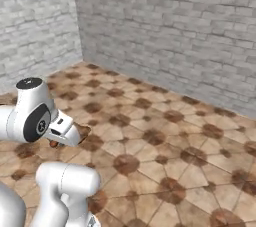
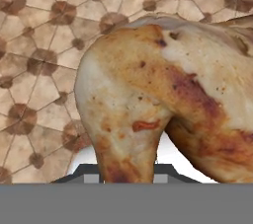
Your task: Take the chicken drumsticks from the pan and place one on each plate on the dining counter.
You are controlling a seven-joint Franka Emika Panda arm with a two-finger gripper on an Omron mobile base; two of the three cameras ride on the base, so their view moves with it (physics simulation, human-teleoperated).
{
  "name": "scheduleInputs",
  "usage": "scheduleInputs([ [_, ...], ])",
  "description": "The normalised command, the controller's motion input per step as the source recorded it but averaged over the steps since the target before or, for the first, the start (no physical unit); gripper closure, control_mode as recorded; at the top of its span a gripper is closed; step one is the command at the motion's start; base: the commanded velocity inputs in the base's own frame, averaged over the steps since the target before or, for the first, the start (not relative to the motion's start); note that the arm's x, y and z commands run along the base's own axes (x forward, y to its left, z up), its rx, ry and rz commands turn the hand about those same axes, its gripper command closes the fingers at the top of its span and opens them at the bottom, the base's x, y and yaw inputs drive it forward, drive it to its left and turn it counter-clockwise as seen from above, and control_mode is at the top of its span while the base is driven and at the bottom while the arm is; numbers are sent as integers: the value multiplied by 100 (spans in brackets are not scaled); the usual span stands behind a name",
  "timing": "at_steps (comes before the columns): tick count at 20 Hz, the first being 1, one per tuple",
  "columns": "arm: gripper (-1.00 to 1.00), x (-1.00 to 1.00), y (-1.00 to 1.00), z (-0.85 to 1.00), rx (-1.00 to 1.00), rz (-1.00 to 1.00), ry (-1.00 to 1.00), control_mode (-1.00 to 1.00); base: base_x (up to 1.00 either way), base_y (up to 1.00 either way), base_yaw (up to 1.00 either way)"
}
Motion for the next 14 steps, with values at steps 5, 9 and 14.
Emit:
scheduleInputs([
  [5,100,0,0,0,0,0,0,100,99,-25,-58],
  [9,100,0,0,0,0,0,0,100,99,-22,-57],
  [14,100,0,0,0,0,0,0,100,100,-22,-56],
])
